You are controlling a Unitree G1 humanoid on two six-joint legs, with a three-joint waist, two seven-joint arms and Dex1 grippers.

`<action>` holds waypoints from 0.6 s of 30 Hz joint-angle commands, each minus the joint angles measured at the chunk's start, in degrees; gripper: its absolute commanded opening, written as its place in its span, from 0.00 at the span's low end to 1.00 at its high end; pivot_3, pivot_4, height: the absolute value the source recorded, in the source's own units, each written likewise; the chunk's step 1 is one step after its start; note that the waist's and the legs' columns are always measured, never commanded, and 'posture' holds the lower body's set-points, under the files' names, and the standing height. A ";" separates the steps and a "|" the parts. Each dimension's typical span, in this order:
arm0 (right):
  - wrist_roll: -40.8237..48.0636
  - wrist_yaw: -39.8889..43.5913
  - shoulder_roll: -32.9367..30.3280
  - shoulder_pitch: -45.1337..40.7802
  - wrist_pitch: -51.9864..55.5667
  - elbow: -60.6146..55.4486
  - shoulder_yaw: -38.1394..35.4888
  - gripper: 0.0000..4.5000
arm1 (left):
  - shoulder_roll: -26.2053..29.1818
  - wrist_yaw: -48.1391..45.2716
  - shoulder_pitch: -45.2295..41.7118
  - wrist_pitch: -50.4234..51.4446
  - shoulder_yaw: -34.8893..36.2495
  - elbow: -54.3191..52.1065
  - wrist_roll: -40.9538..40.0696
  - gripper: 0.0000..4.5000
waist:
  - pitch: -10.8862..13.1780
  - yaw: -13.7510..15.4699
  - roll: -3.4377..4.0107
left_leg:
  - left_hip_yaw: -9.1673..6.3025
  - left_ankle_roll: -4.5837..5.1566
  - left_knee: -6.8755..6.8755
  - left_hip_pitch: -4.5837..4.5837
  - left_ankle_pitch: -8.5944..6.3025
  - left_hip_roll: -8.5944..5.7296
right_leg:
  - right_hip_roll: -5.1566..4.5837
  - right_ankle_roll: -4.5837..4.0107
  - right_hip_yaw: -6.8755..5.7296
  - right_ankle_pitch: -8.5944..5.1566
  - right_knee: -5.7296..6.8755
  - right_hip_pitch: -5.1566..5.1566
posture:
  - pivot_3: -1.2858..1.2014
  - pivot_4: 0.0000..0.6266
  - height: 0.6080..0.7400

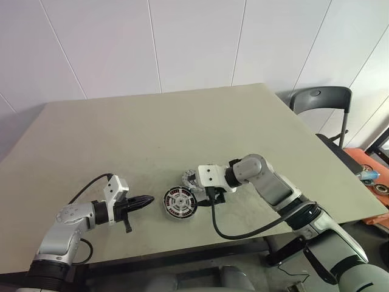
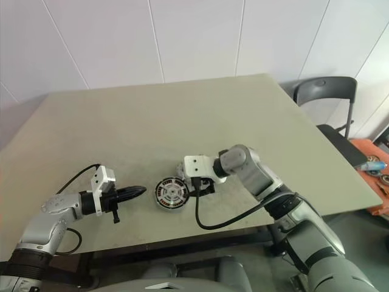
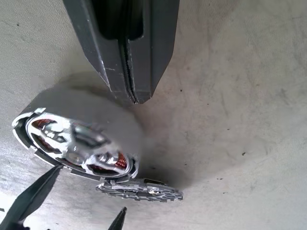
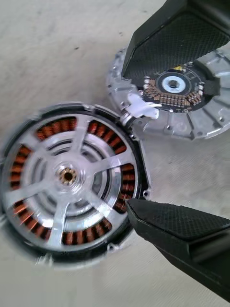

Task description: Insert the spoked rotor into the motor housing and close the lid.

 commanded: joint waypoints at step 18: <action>3.80 8.82 -0.13 1.64 -4.88 -5.81 0.99 0.84 | 0.54 2.26 -1.84 2.54 0.13 -4.43 0.07 0.00 | 0.01 -0.02 0.00 | -0.01 0.00 0.01 -0.01 0.00 0.01 | 0.01 0.16 -0.02 -0.10 -0.02 0.00 | 0.52 0.00 1.00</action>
